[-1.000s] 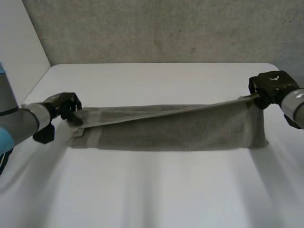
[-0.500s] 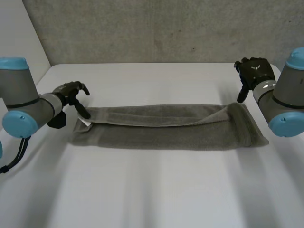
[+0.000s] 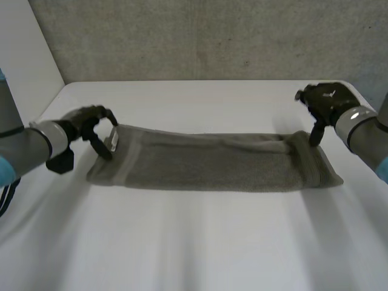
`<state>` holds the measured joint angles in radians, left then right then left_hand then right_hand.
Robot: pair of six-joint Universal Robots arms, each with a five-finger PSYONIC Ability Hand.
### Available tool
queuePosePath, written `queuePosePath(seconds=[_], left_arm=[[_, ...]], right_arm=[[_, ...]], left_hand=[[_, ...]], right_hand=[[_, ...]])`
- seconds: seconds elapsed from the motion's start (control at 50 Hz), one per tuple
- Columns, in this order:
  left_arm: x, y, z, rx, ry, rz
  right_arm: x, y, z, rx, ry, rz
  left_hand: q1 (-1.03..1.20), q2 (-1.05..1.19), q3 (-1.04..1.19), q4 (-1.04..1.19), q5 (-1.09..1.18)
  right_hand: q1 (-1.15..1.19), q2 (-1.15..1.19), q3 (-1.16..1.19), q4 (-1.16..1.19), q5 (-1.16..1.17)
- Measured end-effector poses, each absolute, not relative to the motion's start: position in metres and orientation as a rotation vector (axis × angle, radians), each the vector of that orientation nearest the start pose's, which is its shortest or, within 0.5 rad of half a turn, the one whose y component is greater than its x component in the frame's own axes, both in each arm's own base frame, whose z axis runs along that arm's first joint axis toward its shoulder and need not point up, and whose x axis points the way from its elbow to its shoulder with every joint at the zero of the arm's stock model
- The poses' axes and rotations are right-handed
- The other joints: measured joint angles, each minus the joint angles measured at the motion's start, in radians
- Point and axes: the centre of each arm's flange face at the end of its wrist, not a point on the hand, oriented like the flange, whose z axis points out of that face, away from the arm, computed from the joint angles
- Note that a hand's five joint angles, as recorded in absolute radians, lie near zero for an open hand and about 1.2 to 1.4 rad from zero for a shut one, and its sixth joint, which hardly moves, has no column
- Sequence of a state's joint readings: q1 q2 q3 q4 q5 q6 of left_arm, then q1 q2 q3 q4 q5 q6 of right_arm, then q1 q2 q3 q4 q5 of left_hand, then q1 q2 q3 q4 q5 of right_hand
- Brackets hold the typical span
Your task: Fold the towel.
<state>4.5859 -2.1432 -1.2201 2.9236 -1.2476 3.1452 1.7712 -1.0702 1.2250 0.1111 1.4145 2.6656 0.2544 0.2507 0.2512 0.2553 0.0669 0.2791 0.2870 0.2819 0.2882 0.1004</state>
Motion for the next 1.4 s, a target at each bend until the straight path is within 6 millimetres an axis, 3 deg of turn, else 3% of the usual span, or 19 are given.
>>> queuePosePath(seconds=[0.14,0.26,0.38,0.5,0.78,0.9,1.02,1.12,1.22,1.4], left_arm=[[-0.219,-0.33,0.169,0.75,2.942,-1.682],[-0.227,-0.327,0.151,0.846,2.946,-1.642],[-0.23,-0.339,0.14,0.837,2.931,-1.656],[-0.227,-0.347,0.135,0.791,2.909,-1.652],[-0.219,-0.344,0.132,0.708,2.901,-1.603],[-0.219,-0.344,0.133,0.705,2.902,-1.605],[-0.218,-0.343,0.135,0.703,2.9,-1.612],[-0.218,-0.342,0.138,0.701,2.895,-1.62],[-0.217,-0.342,0.141,0.699,2.89,-1.628],[-0.215,-0.341,0.145,0.688,2.883,-1.637]], right_arm=[[0.222,-0.337,0.204,-1.118,2.367,-1.724],[0.222,-0.338,0.181,-1.136,2.411,-1.625],[0.217,-0.34,0.165,-1.125,2.449,-1.576],[0.208,-0.34,0.152,-1.114,2.479,-1.557],[0.177,-0.343,0.126,-1.157,2.485,-1.72],[0.174,-0.342,0.122,-1.153,2.453,-1.72],[0.173,-0.345,0.122,-1.135,2.422,-1.742],[0.172,-0.347,0.123,-1.125,2.418,-1.755],[0.167,-0.351,0.123,-1.114,2.428,-1.766],[0.131,-0.373,0.141,-1.052,2.506,-1.868]], left_hand=[[0.024,0.033,0.032,0.016,0.055],[0.024,0.033,0.032,0.016,0.055],[0.024,0.033,0.032,0.016,0.055],[0.024,0.033,0.032,0.016,0.054],[0.024,0.033,0.032,0.016,0.053],[0.022,0.031,0.03,0.015,0.048],[0.022,0.031,0.03,0.014,0.028],[0.022,0.031,0.03,0.014,0.023],[0.019,0.026,0.024,0.014,0.014],[0.01,0.011,0.011,0.009,-0.001]], right_hand=[[0.238,0.225,0.234,0.222,0.249],[0.253,0.233,0.246,0.236,0.262],[0.241,0.227,0.238,0.229,0.248],[0.112,0.103,0.101,0.095,0.076],[0.114,0.106,0.104,0.101,0.113],[0.291,0.278,0.29,0.267,0.294],[0.749,0.739,0.741,0.734,0.745],[0.976,0.964,1.0,0.997,1.009],[1.01,0.975,1.053,1.049,1.039],[1.01,0.975,1.054,1.049,1.039]])
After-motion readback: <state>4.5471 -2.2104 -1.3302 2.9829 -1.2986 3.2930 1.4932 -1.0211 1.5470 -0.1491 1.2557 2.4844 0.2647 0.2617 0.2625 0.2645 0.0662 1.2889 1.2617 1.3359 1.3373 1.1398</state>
